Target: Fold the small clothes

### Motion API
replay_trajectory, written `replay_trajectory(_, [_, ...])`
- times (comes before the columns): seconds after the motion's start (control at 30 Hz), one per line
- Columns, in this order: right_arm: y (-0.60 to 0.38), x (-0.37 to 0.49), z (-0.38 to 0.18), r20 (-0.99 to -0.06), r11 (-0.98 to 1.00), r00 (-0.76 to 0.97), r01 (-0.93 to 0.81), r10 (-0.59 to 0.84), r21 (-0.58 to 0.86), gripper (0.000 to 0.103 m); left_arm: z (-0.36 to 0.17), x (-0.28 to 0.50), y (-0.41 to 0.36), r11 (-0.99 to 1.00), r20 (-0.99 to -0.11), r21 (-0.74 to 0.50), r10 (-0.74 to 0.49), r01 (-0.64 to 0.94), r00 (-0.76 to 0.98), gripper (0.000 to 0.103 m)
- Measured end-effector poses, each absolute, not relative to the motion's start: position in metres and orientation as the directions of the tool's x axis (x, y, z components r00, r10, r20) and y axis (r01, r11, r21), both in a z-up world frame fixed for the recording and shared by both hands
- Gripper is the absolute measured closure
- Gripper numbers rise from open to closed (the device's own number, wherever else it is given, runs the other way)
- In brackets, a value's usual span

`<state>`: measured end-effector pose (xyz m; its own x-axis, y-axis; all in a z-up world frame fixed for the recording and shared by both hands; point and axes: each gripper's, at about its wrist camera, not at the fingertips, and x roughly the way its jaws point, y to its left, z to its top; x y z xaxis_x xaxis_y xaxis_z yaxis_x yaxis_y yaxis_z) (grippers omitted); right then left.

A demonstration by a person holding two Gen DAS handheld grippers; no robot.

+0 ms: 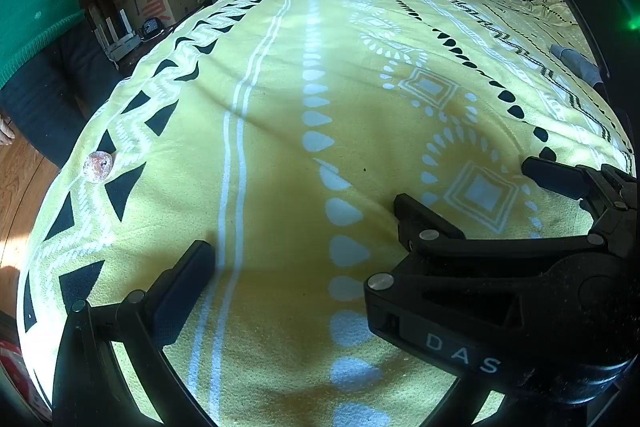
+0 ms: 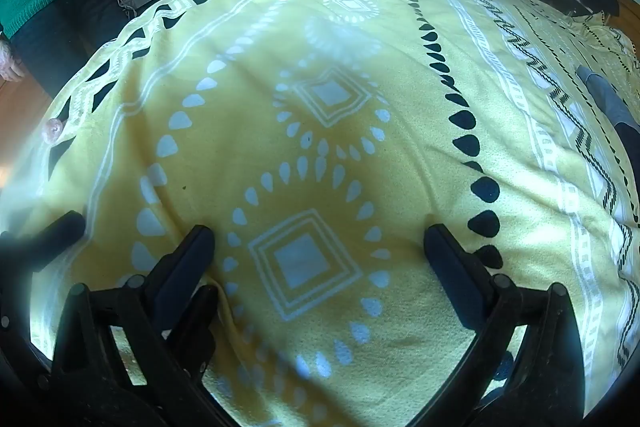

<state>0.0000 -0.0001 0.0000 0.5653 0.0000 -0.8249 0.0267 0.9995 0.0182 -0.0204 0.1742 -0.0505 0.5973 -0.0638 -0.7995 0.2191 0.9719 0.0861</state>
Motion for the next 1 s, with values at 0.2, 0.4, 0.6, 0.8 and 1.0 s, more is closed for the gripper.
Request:
replay_trajectory(0.2, [0.0000,-0.0001,0.0001,-0.825,0.999,0.565,0.027,0.000,0.018,0.000,-0.0502,-0.0205,0.1742,0.972,-0.799,0.086,-0.064,0.219,0.597,0.000])
replay_trajectory(0.4, [0.0000,0.0000,0.0000,-0.825,0.999,0.565,0.027,0.000,0.018,0.000,-0.0500,-0.0206,0.1741,0.972,-0.799,0.086,-0.064,0.219,0.597,0.000])
replay_trajectory(0.6, [-0.0001,0.0001,0.0000,-0.826,0.999,0.564,0.026,0.002,0.020,0.000,-0.0503,-0.0204,0.1739,0.972,-0.800,0.086,-0.063,0.219,0.597,0.000])
replay_trajectory(0.8, [-0.0021,-0.0010,0.0012,-0.827,0.999,0.563,0.026,0.002,0.020,0.000,-0.0501,-0.0206,0.1741,0.972,-0.799,0.086,-0.064,0.219,0.598,0.000])
replay_trajectory(1.0, [-0.0020,-0.0012,0.0013,-0.826,0.999,0.564,0.026,0.002,0.020,0.000,-0.0502,-0.0205,0.1741,0.972,-0.799,0.085,-0.064,0.219,0.598,0.000])
